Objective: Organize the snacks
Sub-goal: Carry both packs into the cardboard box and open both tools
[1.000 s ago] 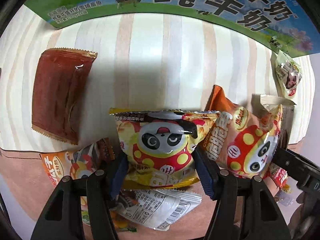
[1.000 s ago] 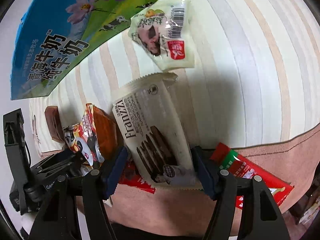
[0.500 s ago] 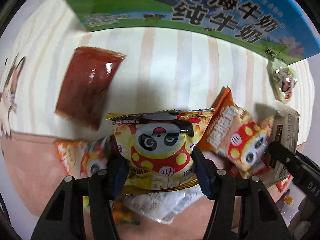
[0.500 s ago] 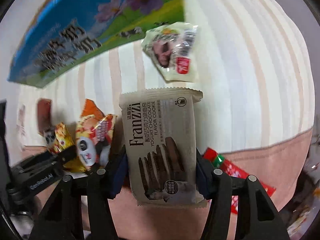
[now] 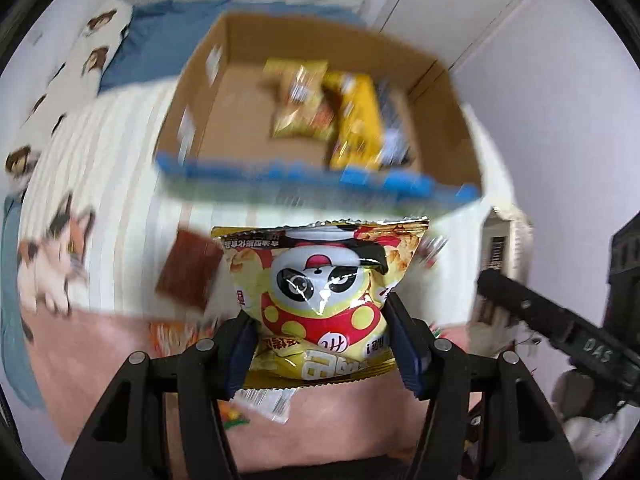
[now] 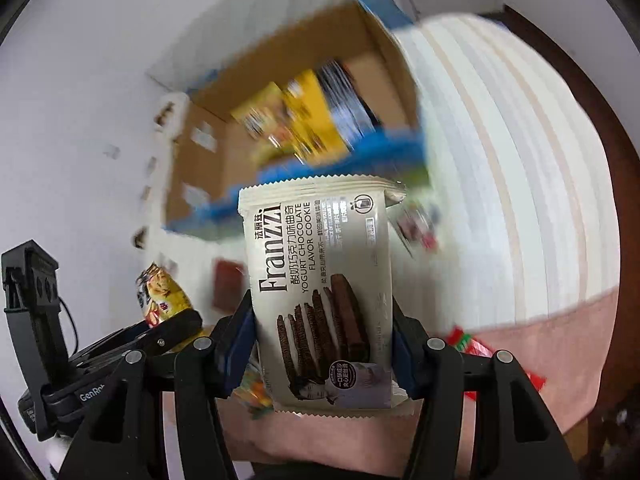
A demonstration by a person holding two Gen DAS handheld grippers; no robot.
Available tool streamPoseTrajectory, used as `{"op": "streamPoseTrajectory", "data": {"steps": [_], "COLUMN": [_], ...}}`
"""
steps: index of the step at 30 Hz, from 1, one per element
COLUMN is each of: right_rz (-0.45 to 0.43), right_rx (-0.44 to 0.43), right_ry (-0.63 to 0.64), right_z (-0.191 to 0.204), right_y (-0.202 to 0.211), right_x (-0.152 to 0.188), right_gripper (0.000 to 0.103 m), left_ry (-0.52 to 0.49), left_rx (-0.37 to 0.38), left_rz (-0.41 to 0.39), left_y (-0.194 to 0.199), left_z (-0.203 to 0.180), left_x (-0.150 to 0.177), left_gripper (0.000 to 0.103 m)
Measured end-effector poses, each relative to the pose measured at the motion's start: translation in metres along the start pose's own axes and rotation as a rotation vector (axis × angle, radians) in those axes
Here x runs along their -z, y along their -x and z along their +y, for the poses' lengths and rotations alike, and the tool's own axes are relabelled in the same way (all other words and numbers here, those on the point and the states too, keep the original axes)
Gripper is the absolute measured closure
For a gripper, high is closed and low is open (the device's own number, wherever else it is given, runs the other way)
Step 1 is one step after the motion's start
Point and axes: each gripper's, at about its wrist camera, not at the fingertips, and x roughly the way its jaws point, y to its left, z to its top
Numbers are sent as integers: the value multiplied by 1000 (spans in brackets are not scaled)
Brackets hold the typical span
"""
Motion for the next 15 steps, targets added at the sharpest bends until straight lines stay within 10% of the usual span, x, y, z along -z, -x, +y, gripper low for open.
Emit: {"op": "streamPoseTrajectory", "data": {"steps": [15], "right_rz": [22], "right_rx": [182], "right_ry": [30], "right_z": [38], "right_y": [-108], "right_x": [-195], "right_gripper": [42], "left_ry": [34], "left_rx": [-141], "left_rz": [108], "left_y": [-76], "left_z": [68], "left_x": [-188], "left_gripper": [45]}}
